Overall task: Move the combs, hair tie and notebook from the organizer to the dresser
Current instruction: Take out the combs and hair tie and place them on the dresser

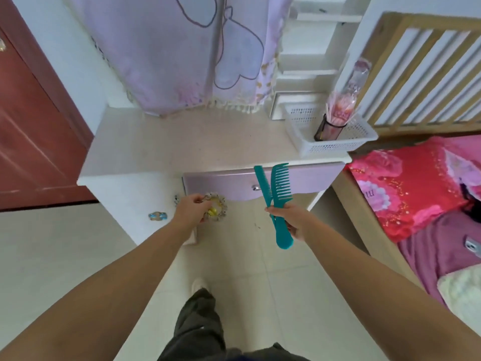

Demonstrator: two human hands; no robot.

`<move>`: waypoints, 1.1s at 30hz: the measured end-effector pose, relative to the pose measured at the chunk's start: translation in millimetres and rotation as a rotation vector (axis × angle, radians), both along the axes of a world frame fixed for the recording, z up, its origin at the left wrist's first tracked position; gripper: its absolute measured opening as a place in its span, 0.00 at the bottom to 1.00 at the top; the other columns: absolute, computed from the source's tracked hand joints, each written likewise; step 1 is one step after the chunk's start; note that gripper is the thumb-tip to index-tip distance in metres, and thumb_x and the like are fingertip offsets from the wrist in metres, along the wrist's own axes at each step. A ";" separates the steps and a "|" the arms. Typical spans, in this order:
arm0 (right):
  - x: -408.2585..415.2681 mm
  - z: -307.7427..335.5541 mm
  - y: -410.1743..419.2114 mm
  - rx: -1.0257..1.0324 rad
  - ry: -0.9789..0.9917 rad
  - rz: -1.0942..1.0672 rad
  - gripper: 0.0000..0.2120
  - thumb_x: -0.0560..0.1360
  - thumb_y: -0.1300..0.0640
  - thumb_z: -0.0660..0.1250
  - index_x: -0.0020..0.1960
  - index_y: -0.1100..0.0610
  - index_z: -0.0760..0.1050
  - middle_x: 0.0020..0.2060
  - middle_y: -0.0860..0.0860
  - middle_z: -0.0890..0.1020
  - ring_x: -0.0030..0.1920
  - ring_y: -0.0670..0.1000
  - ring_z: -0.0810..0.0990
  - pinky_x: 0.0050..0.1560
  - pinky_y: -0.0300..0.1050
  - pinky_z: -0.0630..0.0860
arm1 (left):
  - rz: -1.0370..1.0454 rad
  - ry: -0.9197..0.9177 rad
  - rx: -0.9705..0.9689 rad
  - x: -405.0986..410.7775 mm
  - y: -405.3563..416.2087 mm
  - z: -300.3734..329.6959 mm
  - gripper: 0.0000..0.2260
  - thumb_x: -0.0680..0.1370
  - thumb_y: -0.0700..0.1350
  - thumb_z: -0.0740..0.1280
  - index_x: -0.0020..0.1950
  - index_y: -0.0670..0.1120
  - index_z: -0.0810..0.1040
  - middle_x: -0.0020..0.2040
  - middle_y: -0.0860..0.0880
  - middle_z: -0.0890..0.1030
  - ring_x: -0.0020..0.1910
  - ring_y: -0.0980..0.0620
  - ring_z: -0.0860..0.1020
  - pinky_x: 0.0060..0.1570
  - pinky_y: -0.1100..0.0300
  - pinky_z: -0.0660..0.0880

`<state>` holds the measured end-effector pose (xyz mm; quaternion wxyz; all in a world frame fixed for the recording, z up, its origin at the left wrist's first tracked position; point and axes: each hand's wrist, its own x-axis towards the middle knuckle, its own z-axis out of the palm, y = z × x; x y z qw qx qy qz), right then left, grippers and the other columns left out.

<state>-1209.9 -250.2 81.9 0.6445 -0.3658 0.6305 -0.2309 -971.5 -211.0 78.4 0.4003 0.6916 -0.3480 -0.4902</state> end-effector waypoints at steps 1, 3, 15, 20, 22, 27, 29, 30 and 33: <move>7.7 -4.6 -25.0 -0.003 -0.002 0.007 0.05 0.72 0.61 0.70 0.43 0.57 0.74 0.38 0.52 0.77 0.39 0.49 0.74 0.38 0.40 0.70 | -0.008 0.003 0.005 5.5 -28.2 -4.0 0.03 0.72 0.38 0.68 0.39 0.43 0.76 0.38 0.42 0.75 0.39 0.46 0.73 0.47 0.50 0.75; 21.6 -14.8 -73.3 -0.010 0.015 -0.017 0.04 0.71 0.61 0.71 0.42 0.57 0.75 0.37 0.52 0.77 0.37 0.49 0.75 0.37 0.40 0.70 | -0.035 -0.005 0.007 14.2 -85.5 -12.7 0.03 0.71 0.38 0.70 0.41 0.41 0.77 0.39 0.42 0.75 0.39 0.46 0.73 0.45 0.51 0.75; 61.6 -46.9 -287.3 0.005 0.262 -0.092 0.12 0.71 0.60 0.71 0.53 0.64 0.77 0.40 0.54 0.79 0.39 0.51 0.76 0.42 0.44 0.72 | -0.128 -0.108 0.166 15.8 -323.7 -41.6 0.05 0.73 0.39 0.65 0.37 0.42 0.75 0.40 0.41 0.76 0.42 0.44 0.75 0.52 0.44 0.77; 71.5 -67.8 -335.6 0.075 0.330 -0.035 0.15 0.71 0.58 0.70 0.56 0.63 0.76 0.46 0.56 0.78 0.45 0.53 0.76 0.46 0.45 0.70 | -0.134 -0.184 0.239 9.4 -358.9 -62.6 0.06 0.73 0.40 0.64 0.35 0.44 0.72 0.35 0.45 0.74 0.40 0.44 0.73 0.41 0.51 0.73; 71.9 -74.2 -343.0 0.085 0.363 -0.009 0.14 0.72 0.57 0.70 0.55 0.63 0.76 0.44 0.55 0.77 0.44 0.53 0.76 0.45 0.45 0.71 | -0.139 -0.268 0.256 9.5 -365.2 -70.0 0.07 0.72 0.39 0.62 0.34 0.44 0.71 0.32 0.47 0.72 0.38 0.45 0.72 0.36 0.57 0.67; 60.8 -83.1 -349.2 0.027 0.349 -0.012 0.08 0.71 0.57 0.70 0.41 0.61 0.75 0.40 0.58 0.78 0.40 0.55 0.77 0.43 0.48 0.75 | -0.215 -0.434 0.233 11.5 -364.3 -75.6 0.07 0.76 0.46 0.62 0.49 0.45 0.75 0.47 0.44 0.78 0.44 0.47 0.75 0.35 0.60 0.69; 51.7 -83.0 -351.7 -0.020 0.412 -0.010 0.09 0.71 0.57 0.70 0.38 0.60 0.71 0.39 0.58 0.77 0.40 0.56 0.77 0.46 0.52 0.77 | -0.267 -0.581 0.211 20.5 -357.9 -78.7 0.17 0.77 0.50 0.61 0.63 0.45 0.71 0.59 0.42 0.75 0.56 0.43 0.74 0.50 0.53 0.73; 47.4 -82.4 -352.4 -0.048 0.472 0.008 0.10 0.71 0.57 0.70 0.38 0.59 0.70 0.38 0.58 0.77 0.41 0.57 0.78 0.48 0.54 0.77 | -0.300 -0.678 0.195 27.4 -354.1 -79.6 0.19 0.77 0.51 0.60 0.67 0.46 0.67 0.63 0.42 0.72 0.60 0.42 0.71 0.55 0.49 0.71; 35.8 -83.7 -352.2 -0.115 0.633 0.113 0.09 0.72 0.55 0.68 0.41 0.59 0.71 0.37 0.53 0.76 0.42 0.57 0.77 0.44 0.50 0.74 | -0.438 -0.954 0.109 51.4 -339.2 -87.5 0.22 0.78 0.51 0.57 0.70 0.47 0.62 0.70 0.44 0.67 0.68 0.42 0.64 0.65 0.47 0.64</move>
